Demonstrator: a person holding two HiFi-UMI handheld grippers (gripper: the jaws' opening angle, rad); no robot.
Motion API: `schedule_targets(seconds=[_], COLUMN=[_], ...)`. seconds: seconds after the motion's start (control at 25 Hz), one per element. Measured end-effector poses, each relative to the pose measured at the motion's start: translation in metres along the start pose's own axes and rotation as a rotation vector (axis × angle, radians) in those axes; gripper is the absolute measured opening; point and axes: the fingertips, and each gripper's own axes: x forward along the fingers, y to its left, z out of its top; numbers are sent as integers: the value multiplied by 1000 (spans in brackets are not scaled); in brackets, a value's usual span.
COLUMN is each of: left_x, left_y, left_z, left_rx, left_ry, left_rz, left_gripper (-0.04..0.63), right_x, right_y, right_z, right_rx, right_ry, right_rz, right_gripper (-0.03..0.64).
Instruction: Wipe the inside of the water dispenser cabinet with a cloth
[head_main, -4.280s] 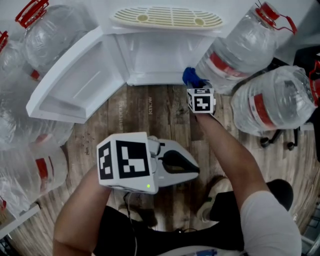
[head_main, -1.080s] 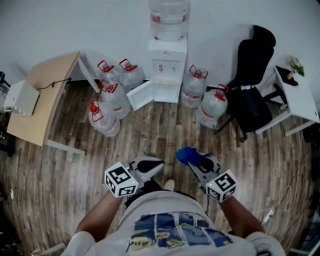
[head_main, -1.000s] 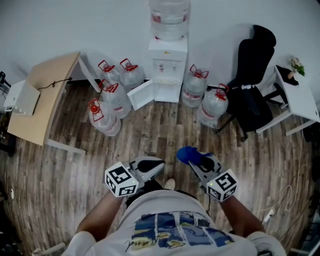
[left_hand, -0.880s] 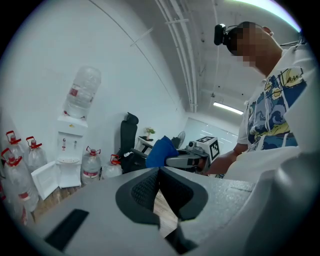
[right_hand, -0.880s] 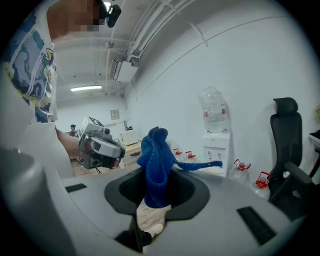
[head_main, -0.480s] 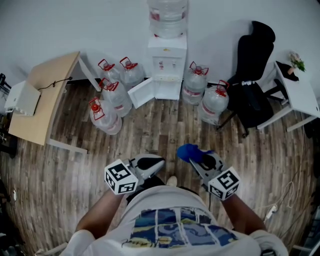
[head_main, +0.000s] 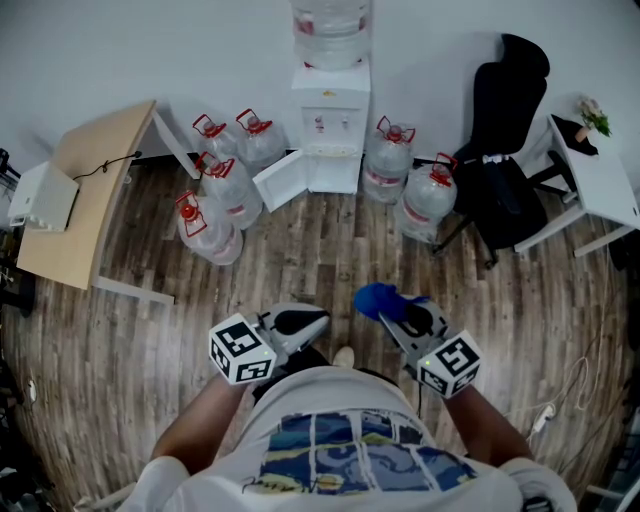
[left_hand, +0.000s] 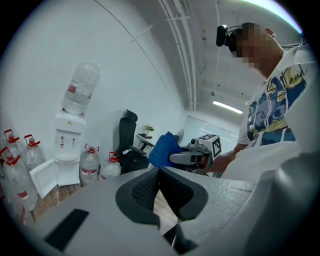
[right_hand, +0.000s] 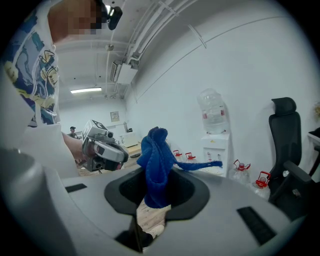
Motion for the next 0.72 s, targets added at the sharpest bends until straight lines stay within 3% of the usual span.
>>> schedule_targets(seconds=[0.72], left_x=[38], left_y=[12], left_z=[12], left_rx=[34], left_ry=[43], left_rz=[-21], left_gripper=[3], right_x=[-2], right_y=[-40], right_z=[-5], right_rx=[24], right_ry=[-39], right_rz=[-22], right_gripper=[89])
